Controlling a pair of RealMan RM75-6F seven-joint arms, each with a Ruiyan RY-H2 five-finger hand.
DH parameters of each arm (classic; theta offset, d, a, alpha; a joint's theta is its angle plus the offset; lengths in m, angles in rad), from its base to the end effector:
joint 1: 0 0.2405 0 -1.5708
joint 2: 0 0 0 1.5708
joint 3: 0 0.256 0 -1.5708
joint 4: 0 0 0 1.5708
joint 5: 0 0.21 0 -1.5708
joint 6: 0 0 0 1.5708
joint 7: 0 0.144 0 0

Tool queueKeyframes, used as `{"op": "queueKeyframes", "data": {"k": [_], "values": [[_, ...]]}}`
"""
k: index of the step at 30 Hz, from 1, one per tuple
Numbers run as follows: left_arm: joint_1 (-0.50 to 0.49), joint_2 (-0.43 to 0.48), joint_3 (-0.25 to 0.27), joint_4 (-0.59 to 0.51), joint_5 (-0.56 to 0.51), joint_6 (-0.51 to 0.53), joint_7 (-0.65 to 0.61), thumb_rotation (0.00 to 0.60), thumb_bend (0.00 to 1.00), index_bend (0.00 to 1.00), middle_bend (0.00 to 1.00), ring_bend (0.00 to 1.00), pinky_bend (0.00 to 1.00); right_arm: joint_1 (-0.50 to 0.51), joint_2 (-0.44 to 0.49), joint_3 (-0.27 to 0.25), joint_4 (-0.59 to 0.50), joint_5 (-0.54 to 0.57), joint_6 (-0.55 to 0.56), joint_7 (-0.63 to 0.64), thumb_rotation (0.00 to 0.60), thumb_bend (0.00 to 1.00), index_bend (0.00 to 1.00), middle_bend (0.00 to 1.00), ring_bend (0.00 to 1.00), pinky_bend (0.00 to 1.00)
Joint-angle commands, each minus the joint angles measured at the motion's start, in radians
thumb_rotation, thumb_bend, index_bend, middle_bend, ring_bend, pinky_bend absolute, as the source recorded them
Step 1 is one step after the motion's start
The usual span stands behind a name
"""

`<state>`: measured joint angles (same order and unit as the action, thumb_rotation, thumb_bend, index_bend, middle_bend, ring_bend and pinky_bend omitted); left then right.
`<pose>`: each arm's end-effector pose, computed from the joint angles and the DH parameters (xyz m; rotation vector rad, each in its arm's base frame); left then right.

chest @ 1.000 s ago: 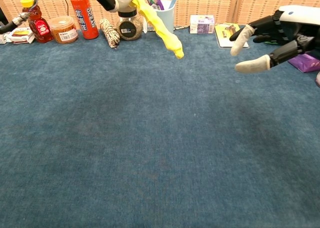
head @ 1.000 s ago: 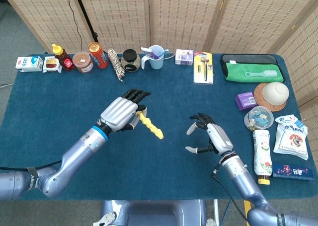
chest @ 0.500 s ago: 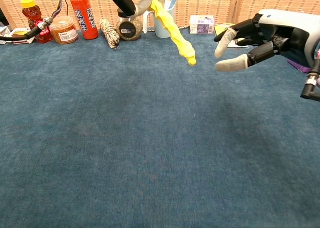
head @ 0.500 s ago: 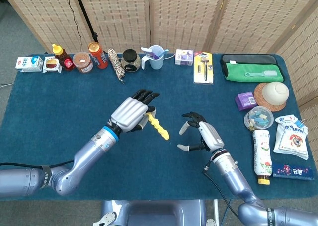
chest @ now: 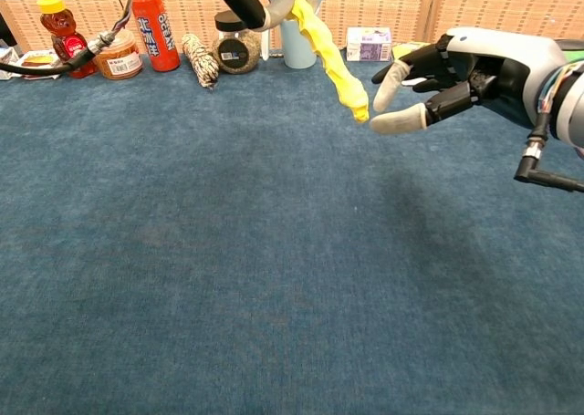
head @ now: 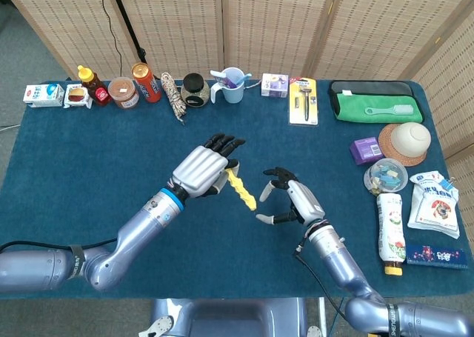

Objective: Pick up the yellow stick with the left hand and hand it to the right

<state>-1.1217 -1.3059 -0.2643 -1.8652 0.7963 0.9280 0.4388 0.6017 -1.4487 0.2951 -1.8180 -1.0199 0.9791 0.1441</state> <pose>0.0091 0.3490 0.0400 -2.0636 -0.8877 -1.1220 -0.1225 -0.3070 0.0180 1.4468 -1.7363 1.3639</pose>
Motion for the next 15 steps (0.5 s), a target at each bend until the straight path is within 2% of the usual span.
{"op": "queueKeyframes", "data": {"k": [1,15], "values": [[-0.003,-0.003,0.001,0.001,0.003,0.003,0.002,0.600,0.63,0.60,0.08,0.01,0.00,0.005,-0.005,0.002,0.003,0.008,-0.002,-0.002,0.600,0.16,0.52,0.16,0.00,0.00],[-0.020,-0.019,0.010,0.005,-0.002,0.006,0.014,0.600,0.63,0.60,0.08,0.00,0.00,0.013,-0.023,0.009,0.009,0.034,-0.003,0.003,0.600,0.21,0.56,0.18,0.00,0.00]]}}
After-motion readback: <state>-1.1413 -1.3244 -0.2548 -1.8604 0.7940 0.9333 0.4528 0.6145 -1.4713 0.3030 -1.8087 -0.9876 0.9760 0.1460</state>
